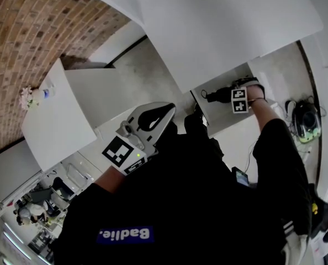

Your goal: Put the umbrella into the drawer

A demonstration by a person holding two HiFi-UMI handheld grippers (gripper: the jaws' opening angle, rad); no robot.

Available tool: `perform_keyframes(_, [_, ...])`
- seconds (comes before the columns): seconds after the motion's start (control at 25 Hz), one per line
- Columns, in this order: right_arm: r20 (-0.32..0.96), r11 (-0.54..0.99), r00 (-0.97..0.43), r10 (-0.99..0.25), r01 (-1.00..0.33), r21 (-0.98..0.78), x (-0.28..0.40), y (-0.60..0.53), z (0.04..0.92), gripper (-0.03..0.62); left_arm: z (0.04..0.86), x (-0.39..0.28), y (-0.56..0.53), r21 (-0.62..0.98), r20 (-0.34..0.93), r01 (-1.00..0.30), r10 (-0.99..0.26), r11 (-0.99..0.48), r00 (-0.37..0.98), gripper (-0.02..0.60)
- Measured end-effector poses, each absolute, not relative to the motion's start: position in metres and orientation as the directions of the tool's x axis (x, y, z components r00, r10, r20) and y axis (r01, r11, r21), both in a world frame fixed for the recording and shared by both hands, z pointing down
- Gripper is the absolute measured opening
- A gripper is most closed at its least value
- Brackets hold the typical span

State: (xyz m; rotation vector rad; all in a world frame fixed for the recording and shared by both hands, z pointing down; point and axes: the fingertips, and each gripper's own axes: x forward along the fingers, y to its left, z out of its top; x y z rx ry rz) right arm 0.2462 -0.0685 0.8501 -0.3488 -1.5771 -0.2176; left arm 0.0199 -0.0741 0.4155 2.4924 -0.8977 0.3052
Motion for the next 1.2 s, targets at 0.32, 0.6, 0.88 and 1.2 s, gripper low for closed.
perform_keyframes(0.32, [0.995, 0.924, -0.011, 0.103, 0.372, -0.091, 0.237, -0.067, 0.878, 0.285, 0.424, 0.01, -0.073, 0.35, 0.4, -0.694, -0.57, -0.63, 0.718, 0.003])
perform_keyframes(0.6, [0.994, 0.919, -0.011, 0.113, 0.38, -0.101, 0.226, -0.065, 0.897, 0.285, 0.428, 0.0, -0.065, 0.347, 0.44, -0.733, -0.589, -0.585, 0.678, 0.003])
perform_keyframes(0.88, [0.993, 0.922, -0.013, 0.119, 0.372, -0.106, 0.221, -0.066, 0.902, 0.29, 0.431, -0.007, -0.058, 0.341, 0.449, -0.746, -0.598, -0.572, 0.664, 0.003])
perform_keyframes(1.2, [0.997, 0.966, -0.04, 0.063, 0.254, -0.051, 0.217, -0.064, 0.876, 0.288, 0.42, -0.008, -0.056, 0.346, 0.386, -0.7, -0.585, -0.625, 0.713, 0.003])
